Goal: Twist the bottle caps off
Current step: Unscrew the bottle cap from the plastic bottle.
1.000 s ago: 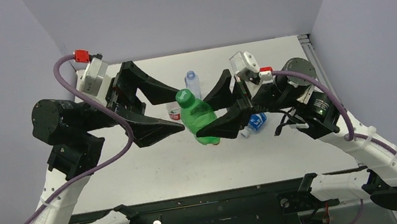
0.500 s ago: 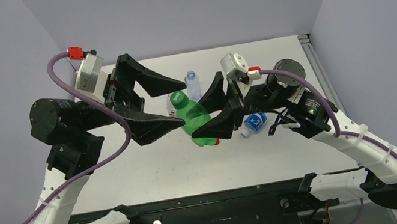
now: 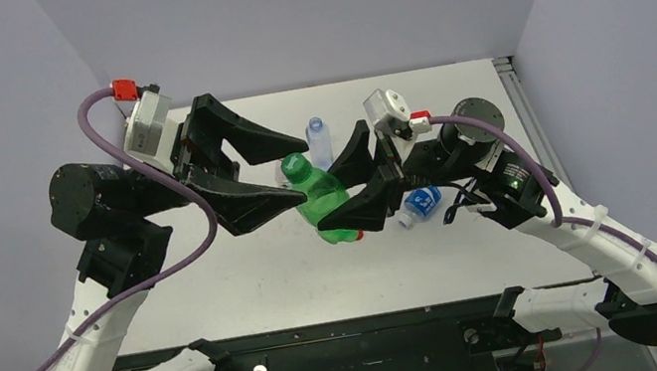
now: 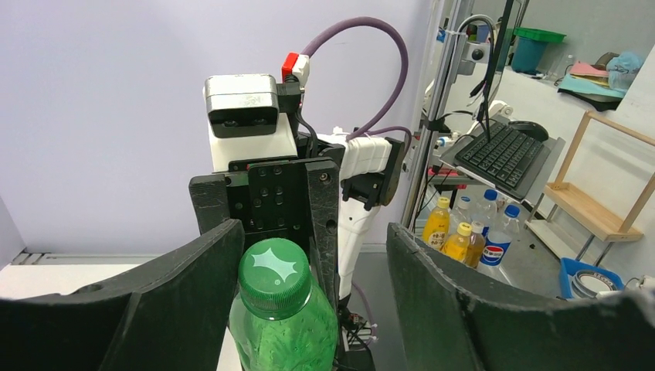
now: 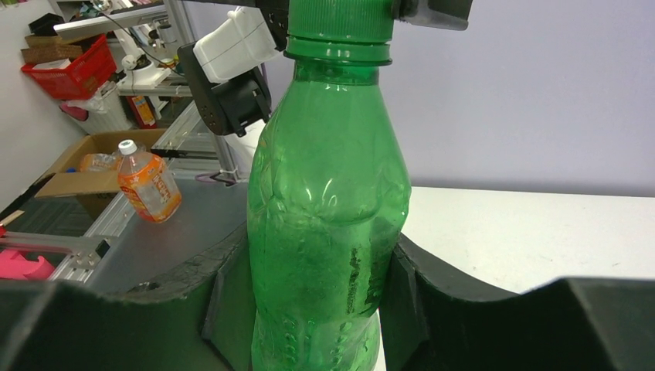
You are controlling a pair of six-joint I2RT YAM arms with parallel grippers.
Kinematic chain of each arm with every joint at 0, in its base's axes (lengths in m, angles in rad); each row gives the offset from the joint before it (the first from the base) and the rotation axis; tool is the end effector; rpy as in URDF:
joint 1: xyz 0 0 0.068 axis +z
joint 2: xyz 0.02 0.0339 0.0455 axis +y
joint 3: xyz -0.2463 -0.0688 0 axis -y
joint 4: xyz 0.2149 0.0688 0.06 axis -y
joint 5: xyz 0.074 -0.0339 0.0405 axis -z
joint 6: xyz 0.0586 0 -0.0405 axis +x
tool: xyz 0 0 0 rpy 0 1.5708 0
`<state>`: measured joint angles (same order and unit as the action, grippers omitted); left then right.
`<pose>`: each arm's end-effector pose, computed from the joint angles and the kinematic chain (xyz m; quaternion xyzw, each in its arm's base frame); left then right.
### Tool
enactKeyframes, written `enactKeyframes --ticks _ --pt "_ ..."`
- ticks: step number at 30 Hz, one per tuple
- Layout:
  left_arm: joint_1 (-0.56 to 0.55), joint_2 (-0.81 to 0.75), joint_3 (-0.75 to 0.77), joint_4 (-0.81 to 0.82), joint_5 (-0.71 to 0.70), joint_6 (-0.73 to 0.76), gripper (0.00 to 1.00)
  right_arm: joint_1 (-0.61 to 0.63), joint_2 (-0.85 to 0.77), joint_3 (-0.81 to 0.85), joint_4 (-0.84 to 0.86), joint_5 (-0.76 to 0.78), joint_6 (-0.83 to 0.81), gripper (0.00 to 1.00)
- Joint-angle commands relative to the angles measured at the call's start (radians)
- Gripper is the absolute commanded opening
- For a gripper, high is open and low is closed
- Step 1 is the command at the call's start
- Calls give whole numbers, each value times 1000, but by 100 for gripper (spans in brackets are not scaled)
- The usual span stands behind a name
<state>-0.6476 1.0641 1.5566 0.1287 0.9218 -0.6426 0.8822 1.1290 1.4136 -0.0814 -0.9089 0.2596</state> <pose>0.0918 -0.1280 0.5470 0.3966 0.4085 -0.6414 0.5142 0.0989 0.1930 0.4763 -0.4978 0.4361 0.6097 0.4362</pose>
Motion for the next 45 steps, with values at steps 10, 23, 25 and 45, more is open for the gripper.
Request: enactKeyframes --ticks 10,23,25,45 --pt "-13 -4 -8 -13 -28 30 43 -8 5 46 74 -24 1 0" --pt "-13 -4 7 -42 -66 48 0 -20 7 48 56 10 -11 0" --pt "-14 -5 6 -66 -78 68 0 -30 11 70 4 44 -42 0" --pt "-14 13 76 -278 -550 290 0 164 127 199 -302 965 -380 0"
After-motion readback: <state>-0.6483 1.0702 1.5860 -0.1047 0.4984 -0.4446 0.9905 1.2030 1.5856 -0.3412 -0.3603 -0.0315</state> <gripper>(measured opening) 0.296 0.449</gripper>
